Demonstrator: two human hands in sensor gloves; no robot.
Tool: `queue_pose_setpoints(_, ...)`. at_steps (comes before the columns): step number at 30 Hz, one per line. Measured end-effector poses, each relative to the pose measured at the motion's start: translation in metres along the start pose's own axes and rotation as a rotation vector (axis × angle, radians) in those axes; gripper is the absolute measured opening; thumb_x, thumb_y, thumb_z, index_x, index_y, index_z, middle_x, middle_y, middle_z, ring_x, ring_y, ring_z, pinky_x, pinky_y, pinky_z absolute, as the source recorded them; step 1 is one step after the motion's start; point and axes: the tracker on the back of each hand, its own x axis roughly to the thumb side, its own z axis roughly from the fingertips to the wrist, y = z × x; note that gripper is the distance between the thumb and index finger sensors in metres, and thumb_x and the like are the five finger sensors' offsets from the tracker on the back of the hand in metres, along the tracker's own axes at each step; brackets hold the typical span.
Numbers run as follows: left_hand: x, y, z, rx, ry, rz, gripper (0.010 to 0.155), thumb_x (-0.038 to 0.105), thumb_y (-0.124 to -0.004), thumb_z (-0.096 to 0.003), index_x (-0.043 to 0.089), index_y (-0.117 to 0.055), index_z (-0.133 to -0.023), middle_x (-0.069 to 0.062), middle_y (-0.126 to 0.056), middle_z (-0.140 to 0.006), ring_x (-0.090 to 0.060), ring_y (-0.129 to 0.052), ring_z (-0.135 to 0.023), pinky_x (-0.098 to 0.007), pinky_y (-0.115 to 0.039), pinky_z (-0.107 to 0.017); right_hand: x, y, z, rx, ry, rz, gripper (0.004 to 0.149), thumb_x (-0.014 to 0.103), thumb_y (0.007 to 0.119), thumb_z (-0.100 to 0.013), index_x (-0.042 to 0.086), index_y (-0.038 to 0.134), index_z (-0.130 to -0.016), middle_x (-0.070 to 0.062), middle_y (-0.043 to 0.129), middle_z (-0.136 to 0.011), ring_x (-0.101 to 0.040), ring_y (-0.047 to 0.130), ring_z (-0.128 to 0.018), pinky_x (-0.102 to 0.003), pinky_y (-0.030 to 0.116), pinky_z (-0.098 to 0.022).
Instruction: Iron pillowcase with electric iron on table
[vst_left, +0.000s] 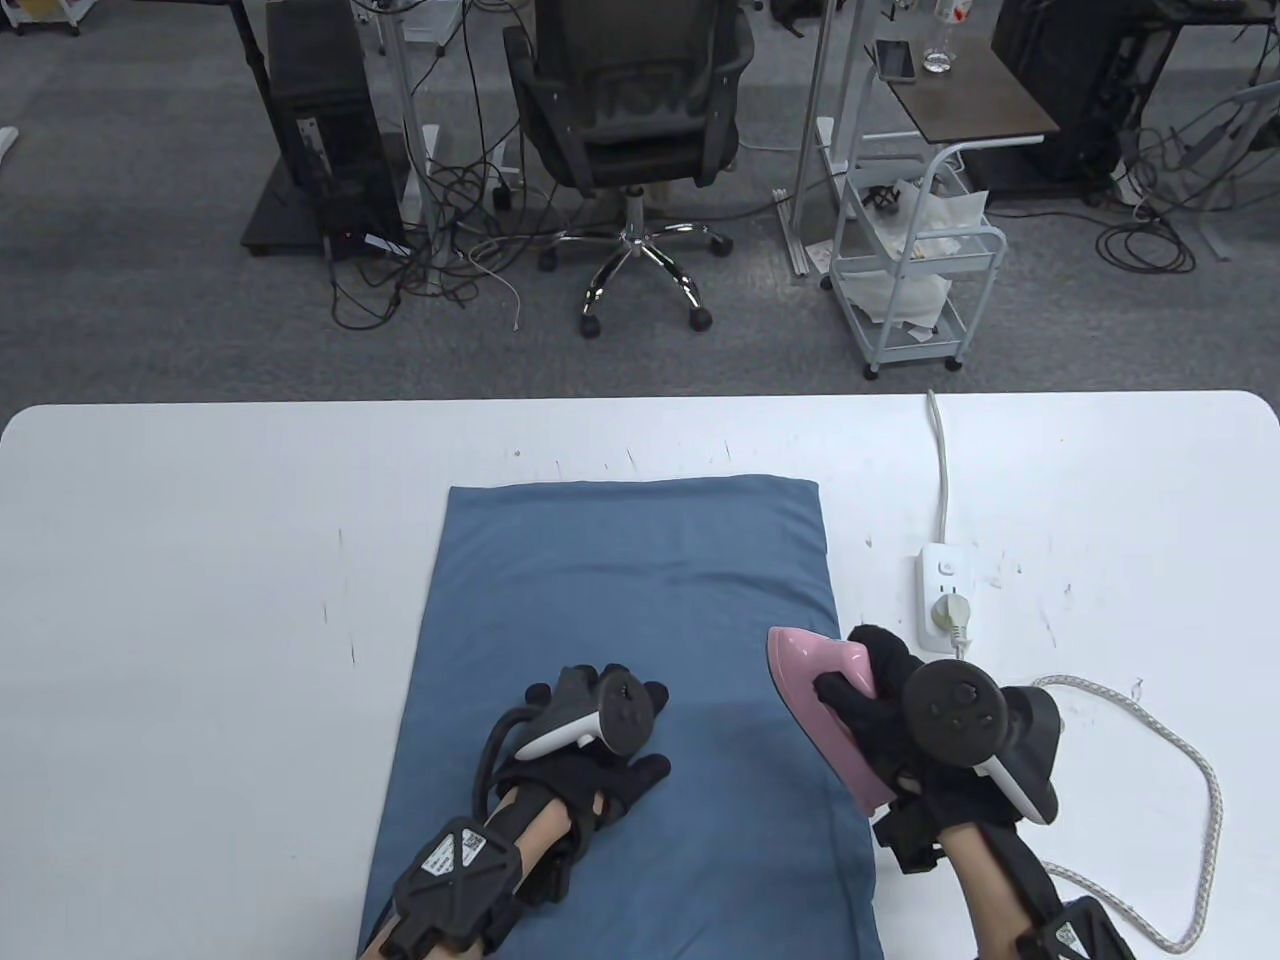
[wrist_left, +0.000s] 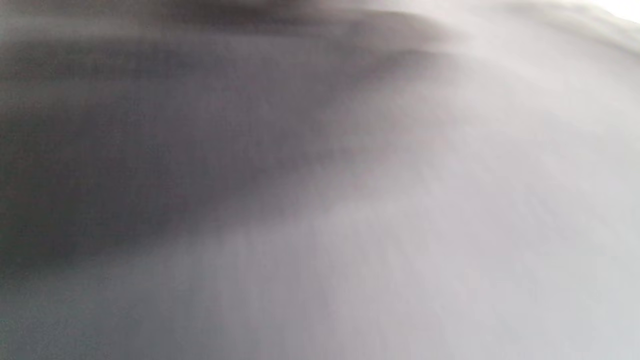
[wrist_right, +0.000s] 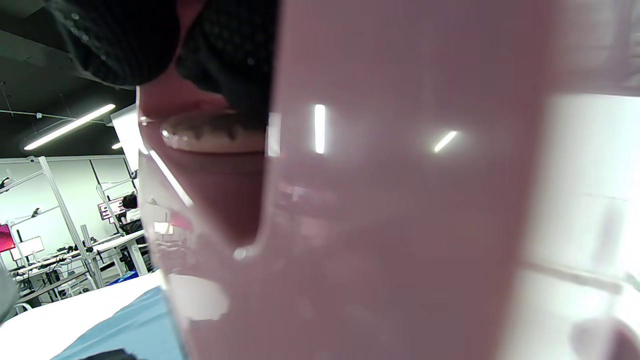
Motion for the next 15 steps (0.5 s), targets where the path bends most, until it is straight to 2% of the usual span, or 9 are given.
queue_pose_setpoints(3,-0.008,0.009,-0.018,0.055,0.040,0.043,0.073,0.064,-0.042,-0.0479,0.045,0.003,-0.102,0.000,0.014,-0.111,-0.038,0.013,-0.104,-0.071,-0.001,-0.068,-0.002,-0.001,0.000,-0.005,0.005,-0.010,0.064,0.053,0.076,-0.045,0.011,0.072,-0.094,0.007,0.095,-0.049,-0.007,0.098,-0.026,-0.036,0.092,-0.035)
queue_pose_setpoints(8,-0.019,0.013,-0.039,0.022,0.080,0.081,0.071,0.064,-0.040,-0.0467,0.047,0.002,-0.101,0.002,0.016,-0.110,-0.037,0.016,-0.102,-0.071,0.000,-0.067,-0.006,-0.002,0.000,-0.002,0.016,0.002,0.064,0.053,0.076,-0.045,0.011,0.072,-0.094,0.007,0.095,-0.048,-0.008,0.098,-0.026,-0.036,0.092,-0.035)
queue_pose_setpoints(11,-0.020,0.008,-0.042,-0.025,0.071,0.070,0.070,0.064,-0.039,-0.0471,0.048,0.005,-0.100,0.004,0.022,-0.107,-0.036,0.022,-0.099,-0.071,0.002,-0.067,-0.006,-0.002,0.000,0.000,0.018,0.006,0.064,0.053,0.076,-0.046,0.011,0.072,-0.094,0.007,0.095,-0.049,-0.008,0.098,-0.026,-0.036,0.092,-0.035)
queue_pose_setpoints(15,-0.023,-0.004,-0.035,-0.047,0.045,0.085,0.071,0.065,-0.037,-0.0472,0.047,0.010,-0.098,0.004,0.028,-0.103,-0.035,0.029,-0.094,-0.071,0.008,-0.062,-0.004,0.001,-0.001,0.009,0.014,0.006,0.064,0.053,0.076,-0.045,0.011,0.072,-0.094,0.007,0.095,-0.049,-0.007,0.098,-0.026,-0.036,0.092,-0.035)
